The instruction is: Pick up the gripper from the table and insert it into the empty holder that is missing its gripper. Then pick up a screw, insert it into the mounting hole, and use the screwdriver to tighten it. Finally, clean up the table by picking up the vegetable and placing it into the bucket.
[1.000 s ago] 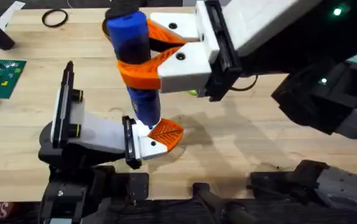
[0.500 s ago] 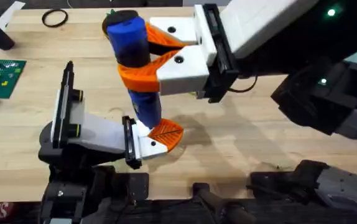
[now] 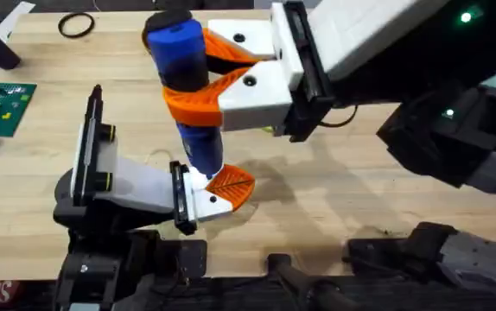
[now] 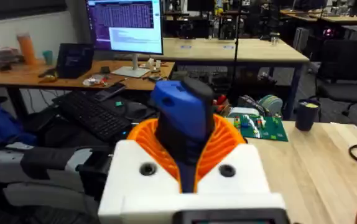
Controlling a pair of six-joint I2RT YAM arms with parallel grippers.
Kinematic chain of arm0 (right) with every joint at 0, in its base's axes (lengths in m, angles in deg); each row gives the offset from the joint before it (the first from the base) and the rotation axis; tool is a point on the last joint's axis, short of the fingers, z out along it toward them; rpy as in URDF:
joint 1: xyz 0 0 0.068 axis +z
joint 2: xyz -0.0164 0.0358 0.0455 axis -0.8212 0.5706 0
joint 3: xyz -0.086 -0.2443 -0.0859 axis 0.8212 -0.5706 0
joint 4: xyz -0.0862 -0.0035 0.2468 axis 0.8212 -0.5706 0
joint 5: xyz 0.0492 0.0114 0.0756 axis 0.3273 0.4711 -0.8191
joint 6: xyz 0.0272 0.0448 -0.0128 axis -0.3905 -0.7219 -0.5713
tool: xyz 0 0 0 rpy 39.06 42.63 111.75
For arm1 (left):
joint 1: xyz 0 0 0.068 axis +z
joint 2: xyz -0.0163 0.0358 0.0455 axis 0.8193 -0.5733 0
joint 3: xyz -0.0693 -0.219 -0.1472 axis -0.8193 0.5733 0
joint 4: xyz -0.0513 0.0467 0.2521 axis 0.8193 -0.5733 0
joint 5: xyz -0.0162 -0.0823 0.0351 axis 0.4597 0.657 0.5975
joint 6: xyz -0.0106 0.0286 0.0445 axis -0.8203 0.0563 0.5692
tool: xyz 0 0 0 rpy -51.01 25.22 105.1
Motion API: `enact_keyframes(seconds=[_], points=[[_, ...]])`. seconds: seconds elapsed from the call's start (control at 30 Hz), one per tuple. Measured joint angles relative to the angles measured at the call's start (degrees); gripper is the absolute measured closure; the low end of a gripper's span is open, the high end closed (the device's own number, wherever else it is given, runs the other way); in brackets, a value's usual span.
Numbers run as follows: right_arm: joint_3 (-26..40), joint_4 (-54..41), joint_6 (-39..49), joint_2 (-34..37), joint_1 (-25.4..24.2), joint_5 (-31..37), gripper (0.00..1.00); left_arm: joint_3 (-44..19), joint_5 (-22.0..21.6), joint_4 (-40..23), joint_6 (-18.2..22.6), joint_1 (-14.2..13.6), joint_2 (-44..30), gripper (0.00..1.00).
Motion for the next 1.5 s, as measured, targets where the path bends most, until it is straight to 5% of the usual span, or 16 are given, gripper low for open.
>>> enact_keyframes(seconds=[1.5], points=[[0.0,2.5,-1.3,1.6,0.7,2.2,0.934,0.0,0.0,0.0,0.0,0.0,0.0,0.989]])
